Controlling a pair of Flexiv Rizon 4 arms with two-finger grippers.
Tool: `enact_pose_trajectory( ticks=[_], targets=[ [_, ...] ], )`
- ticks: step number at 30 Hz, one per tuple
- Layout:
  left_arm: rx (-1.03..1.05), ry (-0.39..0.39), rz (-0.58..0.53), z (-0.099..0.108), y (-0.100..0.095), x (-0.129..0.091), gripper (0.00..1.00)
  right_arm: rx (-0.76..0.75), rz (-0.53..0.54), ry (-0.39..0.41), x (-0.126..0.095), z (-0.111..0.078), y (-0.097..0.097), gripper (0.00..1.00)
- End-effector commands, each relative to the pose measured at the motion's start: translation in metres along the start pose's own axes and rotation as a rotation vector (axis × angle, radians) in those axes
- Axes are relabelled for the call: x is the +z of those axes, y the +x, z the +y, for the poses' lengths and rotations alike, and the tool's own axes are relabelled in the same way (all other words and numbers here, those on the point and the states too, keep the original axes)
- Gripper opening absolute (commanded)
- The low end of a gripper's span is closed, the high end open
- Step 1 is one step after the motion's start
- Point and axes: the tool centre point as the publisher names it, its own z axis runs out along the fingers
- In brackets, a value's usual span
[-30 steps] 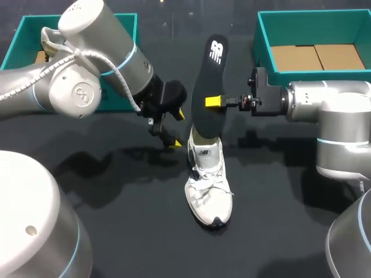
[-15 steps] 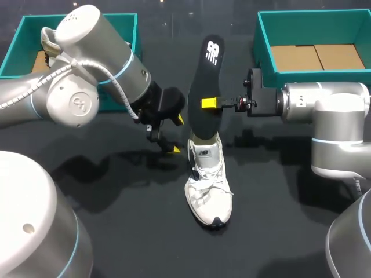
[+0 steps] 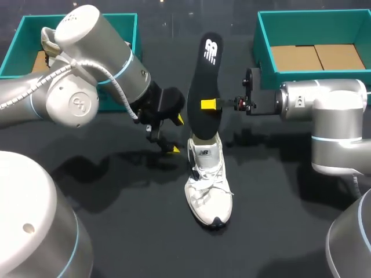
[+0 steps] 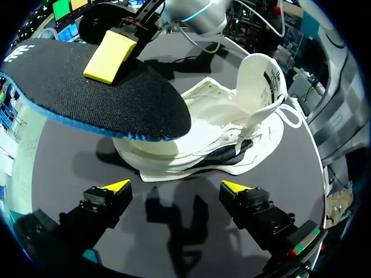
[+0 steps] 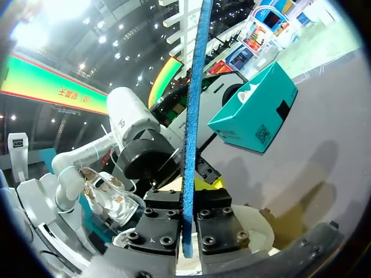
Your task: Take the shoe out of the shoebox, open the shoe tongue, remove and reinsert the insole, then place the shoe into the shoebox
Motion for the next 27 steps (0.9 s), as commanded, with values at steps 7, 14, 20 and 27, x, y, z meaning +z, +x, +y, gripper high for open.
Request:
enact_pose_trajectory(
  ticks=[7, 14, 20, 27],
  targets=[
    [0.001, 0.000, -0.001, 0.001, 0.001, 0.000, 1.00, -0.020, 0.001, 0.013, 0.002, -0.001, -0.005, 0.00],
    [0.001, 0.000, -0.001, 0.001, 0.001, 0.000, 1.00, -0.056, 0.021, 0.018, 0.001, -0.003, -0.010, 0.00],
    [0.001, 0.000, -0.001, 0.001, 0.001, 0.000, 1.00, -0.108, 0.025, 0.018, -0.002, -0.008, -0.014, 0.00],
    [0.001, 0.000, -0.001, 0.001, 0.001, 0.000, 1.00, -0.131, 0.033, 0.019, -0.001, -0.019, -0.019, 0.00]
  ],
)
